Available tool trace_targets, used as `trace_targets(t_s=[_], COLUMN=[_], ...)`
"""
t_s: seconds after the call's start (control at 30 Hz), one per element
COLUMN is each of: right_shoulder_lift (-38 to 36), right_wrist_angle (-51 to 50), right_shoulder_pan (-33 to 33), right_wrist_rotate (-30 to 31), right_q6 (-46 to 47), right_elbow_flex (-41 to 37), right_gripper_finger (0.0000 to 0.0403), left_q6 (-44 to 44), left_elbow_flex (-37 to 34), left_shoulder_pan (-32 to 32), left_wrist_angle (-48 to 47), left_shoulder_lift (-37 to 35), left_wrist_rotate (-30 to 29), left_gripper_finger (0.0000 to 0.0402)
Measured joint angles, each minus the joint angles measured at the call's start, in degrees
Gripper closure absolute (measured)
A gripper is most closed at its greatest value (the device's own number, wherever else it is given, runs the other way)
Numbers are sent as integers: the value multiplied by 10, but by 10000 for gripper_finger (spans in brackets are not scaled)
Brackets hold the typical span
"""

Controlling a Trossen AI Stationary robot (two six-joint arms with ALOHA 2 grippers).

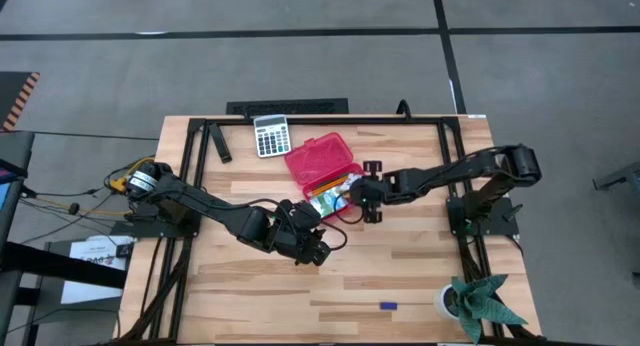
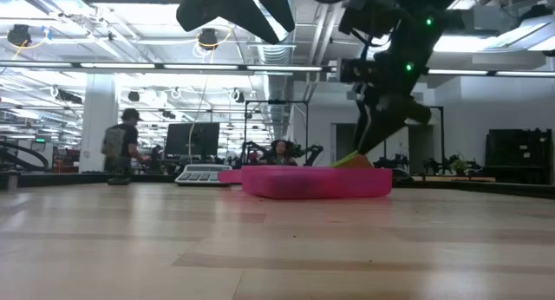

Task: Pack school essentials
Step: Put the green sticky notes into the red supply box

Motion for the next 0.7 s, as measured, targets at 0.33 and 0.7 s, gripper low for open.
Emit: trace_targets(t_s=[0.33, 0.7], right_shoulder_lift=[-65, -139], right_wrist_angle=[-74, -45], right_shoulder_pan=[7, -119], right_wrist_rotate=[-143, -114], right_q6=[25, 66], right_elbow_flex=[42, -50], right_gripper_finger=[194, 216], left_q6=[0, 7], left_elbow_flex=[0, 0], left_shoulder_pan=[0, -7], left_wrist_angle=[-2, -2], left_shoulder_lift=[0, 0], left_wrist_rotate=[8, -16], left_gripper_finger=[292, 292])
